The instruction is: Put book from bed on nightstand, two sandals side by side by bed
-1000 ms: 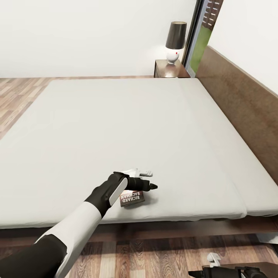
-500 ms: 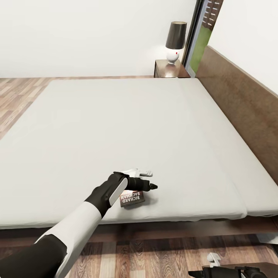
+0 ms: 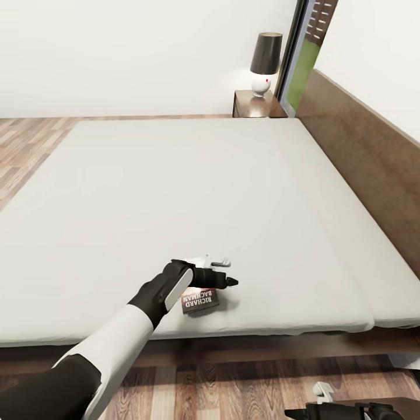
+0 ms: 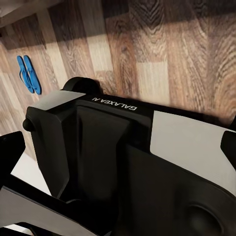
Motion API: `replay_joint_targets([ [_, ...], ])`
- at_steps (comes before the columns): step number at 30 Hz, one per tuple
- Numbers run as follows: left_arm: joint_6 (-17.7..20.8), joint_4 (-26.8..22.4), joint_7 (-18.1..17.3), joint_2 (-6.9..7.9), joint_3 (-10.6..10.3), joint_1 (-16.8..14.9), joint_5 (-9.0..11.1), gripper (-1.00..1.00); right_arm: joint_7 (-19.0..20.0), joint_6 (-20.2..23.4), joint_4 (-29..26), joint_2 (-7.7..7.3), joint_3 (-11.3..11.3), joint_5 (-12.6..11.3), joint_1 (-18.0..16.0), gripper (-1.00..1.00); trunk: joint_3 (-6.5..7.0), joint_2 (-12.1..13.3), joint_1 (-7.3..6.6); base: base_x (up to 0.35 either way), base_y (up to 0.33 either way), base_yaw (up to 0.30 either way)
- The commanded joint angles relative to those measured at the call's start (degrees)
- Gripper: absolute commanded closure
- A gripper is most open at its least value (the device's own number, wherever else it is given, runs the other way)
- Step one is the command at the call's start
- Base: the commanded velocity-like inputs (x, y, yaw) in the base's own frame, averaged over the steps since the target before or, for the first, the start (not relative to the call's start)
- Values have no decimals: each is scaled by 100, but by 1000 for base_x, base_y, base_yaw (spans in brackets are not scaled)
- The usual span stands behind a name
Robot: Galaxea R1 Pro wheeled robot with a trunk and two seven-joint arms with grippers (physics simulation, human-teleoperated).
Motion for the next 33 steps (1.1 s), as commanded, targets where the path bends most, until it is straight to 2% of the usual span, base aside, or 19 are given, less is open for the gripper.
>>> replay_joint_targets([
  [1, 18, -1, -11, 0, 1, -3, -24, -100, 11, 60, -2, -2, 2, -45, -1, -100, -3, -1, 1, 118, 92, 0],
  [9, 18, -1, -11, 0, 1, -3, -24, -100, 13, 58, -2, -2, 2, -45, -2, -100, -3, -1, 1, 173, 123, 0],
  [33, 18, 2, -11, 0, 0, -3, -24, -100, 16, 60, -4, -2, 2, -45, -1, -100, -3, -1, 1, 16, 3, 0],
])
